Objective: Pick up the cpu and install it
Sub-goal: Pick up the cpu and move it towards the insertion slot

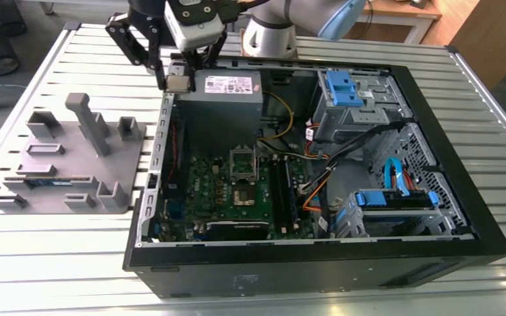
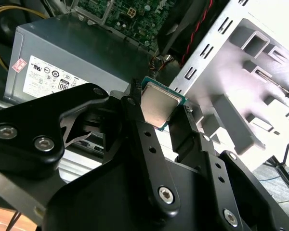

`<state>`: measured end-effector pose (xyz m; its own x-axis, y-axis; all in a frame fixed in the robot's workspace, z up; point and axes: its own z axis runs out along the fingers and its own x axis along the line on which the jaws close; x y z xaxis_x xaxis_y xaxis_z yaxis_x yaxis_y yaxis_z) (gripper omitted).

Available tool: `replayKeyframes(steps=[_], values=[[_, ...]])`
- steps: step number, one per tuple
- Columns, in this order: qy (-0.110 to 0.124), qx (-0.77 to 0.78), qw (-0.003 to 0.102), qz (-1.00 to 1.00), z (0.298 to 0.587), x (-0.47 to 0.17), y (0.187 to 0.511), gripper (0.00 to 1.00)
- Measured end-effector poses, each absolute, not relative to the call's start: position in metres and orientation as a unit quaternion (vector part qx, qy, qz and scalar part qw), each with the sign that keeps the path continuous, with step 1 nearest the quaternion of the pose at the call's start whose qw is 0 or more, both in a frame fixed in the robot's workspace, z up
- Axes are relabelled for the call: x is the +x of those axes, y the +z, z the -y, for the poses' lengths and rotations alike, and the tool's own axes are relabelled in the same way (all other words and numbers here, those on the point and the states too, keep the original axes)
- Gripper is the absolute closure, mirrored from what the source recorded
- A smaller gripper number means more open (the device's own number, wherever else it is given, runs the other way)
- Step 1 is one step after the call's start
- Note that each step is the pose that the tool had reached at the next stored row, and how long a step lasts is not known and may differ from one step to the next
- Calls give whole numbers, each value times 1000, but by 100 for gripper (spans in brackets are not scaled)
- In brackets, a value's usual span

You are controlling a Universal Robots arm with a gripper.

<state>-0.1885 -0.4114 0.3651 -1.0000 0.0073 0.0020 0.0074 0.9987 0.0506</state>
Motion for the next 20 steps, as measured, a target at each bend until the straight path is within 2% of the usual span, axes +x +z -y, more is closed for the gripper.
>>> replayKeyframes(steps=[20], values=[[-25, -4, 3, 1000, 411, -172, 365, 53]])
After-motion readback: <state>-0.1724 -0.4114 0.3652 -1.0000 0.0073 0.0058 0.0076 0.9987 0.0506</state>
